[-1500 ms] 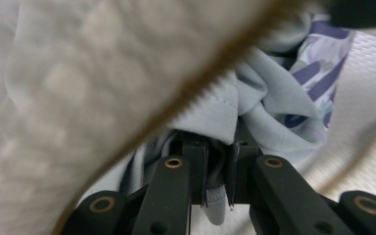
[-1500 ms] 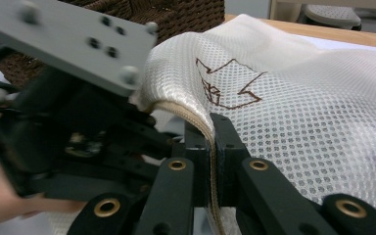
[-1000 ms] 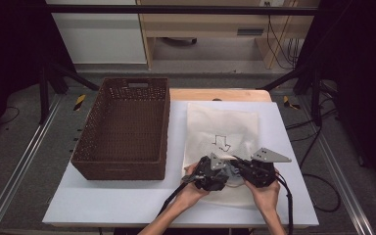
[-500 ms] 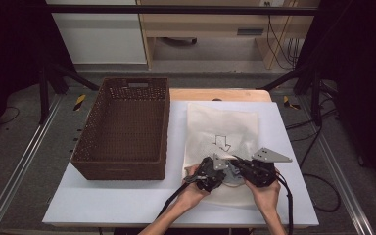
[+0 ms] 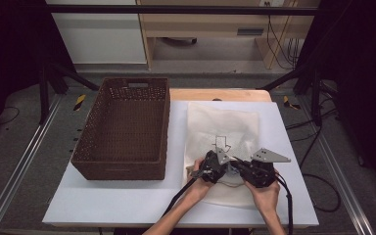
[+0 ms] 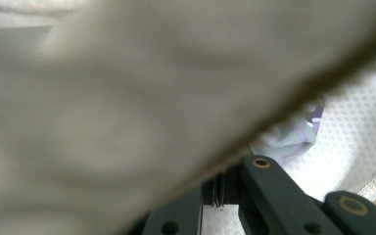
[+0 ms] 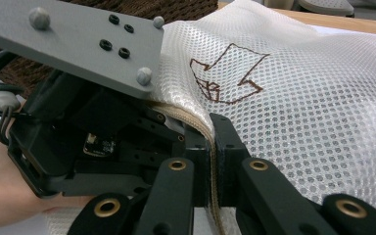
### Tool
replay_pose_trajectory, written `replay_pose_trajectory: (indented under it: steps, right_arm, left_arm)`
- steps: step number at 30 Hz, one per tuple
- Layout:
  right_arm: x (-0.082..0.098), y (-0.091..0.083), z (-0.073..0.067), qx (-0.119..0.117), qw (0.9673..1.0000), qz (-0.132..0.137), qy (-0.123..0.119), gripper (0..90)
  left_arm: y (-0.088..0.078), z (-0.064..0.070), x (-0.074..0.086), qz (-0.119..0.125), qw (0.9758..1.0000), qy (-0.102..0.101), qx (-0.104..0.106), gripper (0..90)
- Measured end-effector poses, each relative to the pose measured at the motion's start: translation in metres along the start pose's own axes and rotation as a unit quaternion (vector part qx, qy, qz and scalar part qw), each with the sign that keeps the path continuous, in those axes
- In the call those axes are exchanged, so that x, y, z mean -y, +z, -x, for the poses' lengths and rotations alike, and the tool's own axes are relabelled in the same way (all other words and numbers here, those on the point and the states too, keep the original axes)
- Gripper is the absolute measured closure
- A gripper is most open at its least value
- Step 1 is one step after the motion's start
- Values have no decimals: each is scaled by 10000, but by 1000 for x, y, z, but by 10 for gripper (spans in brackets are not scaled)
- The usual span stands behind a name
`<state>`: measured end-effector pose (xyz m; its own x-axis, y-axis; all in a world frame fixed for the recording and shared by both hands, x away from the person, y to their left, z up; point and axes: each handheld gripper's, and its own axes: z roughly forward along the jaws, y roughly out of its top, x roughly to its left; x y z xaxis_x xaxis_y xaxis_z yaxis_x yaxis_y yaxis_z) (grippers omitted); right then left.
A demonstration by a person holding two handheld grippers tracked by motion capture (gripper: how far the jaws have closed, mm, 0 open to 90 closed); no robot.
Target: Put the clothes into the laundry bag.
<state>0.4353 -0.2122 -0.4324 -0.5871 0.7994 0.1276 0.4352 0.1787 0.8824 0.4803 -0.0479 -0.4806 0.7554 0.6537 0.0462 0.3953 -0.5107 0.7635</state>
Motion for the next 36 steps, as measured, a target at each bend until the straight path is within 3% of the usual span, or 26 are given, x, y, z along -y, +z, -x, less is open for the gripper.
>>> replay_pose_trajectory:
  steps: [3, 5, 8, 10, 12, 16, 24, 26, 27, 29, 33, 36]
  right_arm:
    - [1, 1, 2, 5, 10000, -28, -11, 872]
    - [1, 1, 2, 12, 10000, -11, -13, 872]
    - [0, 0, 2, 18, 10000, 26, -22, 871]
    - [0, 0, 3, 18, 10000, 42, -20, 871]
    - [0, 0, 3, 15, 10000, 43, -6, 871]
    - [0, 0, 2, 19, 10000, 37, -11, 872]
    - [0, 0, 2, 31, 10000, -34, 57, 876]
    - [0, 0, 3, 19, 10000, -47, 50, 876]
    - [0, 0, 3, 21, 10000, -48, 46, 876]
    - [0, 1, 3, 27, 10000, -70, 35, 876]
    - [1, 2, 2, 46, 9999, -114, 8, 875]
    - [0, 1, 2, 43, 10000, -71, 18, 875]
  left_arm:
    - [-6, -2, -1, -125, 9994, -21, 316, 829]
    - [-15, -2, -1, -148, 9980, 22, 615, 725]
    - [-33, 6, 2, -176, 9956, 293, 868, 583]
    - [-35, 10, 4, -215, 9957, 411, 804, 529]
    - [-31, 11, 4, -277, 9963, 382, 719, 527]
    - [-14, 8, 4, -394, 9972, 160, 621, 670]
    - [0, 4, -4, -133, 9994, 38, 312, 863]
    - [2, 2, -6, -6, 9998, 70, 165, 871]
    - [4, 2, -6, 64, 9999, 149, -56, 871]
    - [8, 0, -5, 87, 9996, 155, -222, 871]
    - [5, -2, -4, -28, 10000, 69, 38, 841]
    - [-9, -2, -6, -120, 9991, 80, 403, 719]
